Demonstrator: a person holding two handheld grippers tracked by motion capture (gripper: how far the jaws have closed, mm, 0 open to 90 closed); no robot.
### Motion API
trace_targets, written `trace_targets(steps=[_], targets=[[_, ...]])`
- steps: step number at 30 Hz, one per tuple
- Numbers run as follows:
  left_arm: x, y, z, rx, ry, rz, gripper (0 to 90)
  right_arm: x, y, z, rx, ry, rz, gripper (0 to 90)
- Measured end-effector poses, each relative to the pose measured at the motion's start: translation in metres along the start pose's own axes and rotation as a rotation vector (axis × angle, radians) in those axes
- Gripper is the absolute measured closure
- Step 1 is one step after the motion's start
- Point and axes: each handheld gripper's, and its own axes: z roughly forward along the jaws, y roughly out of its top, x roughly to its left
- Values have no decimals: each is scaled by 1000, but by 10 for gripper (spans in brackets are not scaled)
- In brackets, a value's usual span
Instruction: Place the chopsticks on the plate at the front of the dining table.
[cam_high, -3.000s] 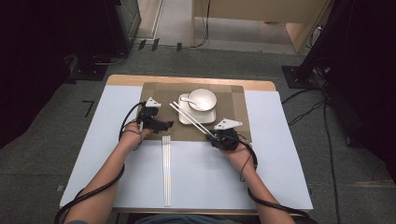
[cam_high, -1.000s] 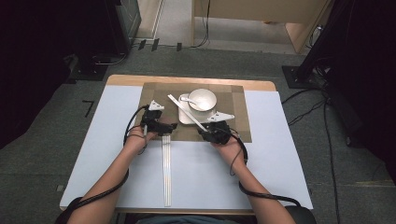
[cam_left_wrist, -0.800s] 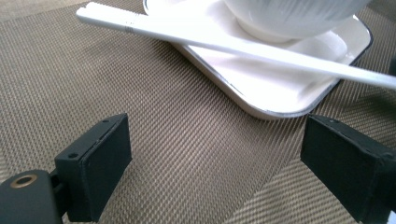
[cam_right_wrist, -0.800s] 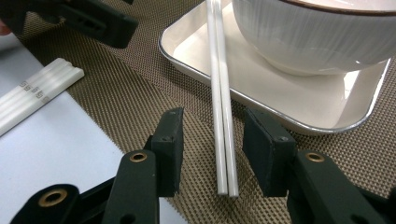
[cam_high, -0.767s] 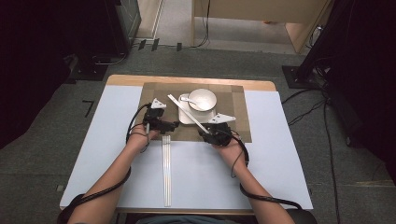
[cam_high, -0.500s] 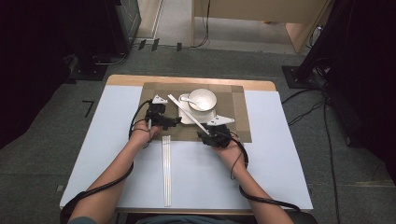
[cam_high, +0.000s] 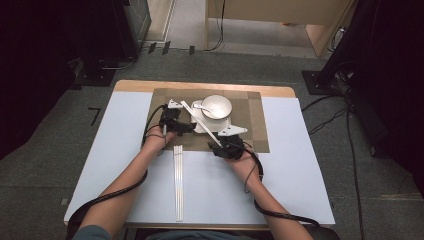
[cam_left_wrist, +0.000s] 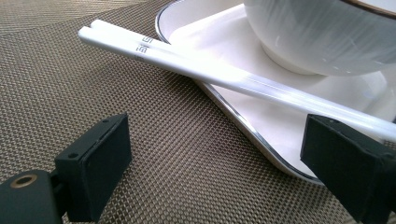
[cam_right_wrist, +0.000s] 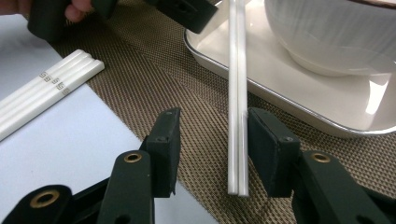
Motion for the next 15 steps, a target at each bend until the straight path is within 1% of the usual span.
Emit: trace_targets(steps=[3,5,8,11,15], targets=[[-1,0,2,2,3,-7,84,1,0,2,-4,6,3,519],[-2,-1,3,1,6,6,84,2,1,3,-5,11,9,508],[-2,-1,4,-1,9,0,84,2,3,5,-6,24,14,508],[-3,-1,4,1,15,5,84,3,4,7,-11,31,22,496],[-4,-1,4,0,10,6,84,8,5,11,-5,34,0,480]])
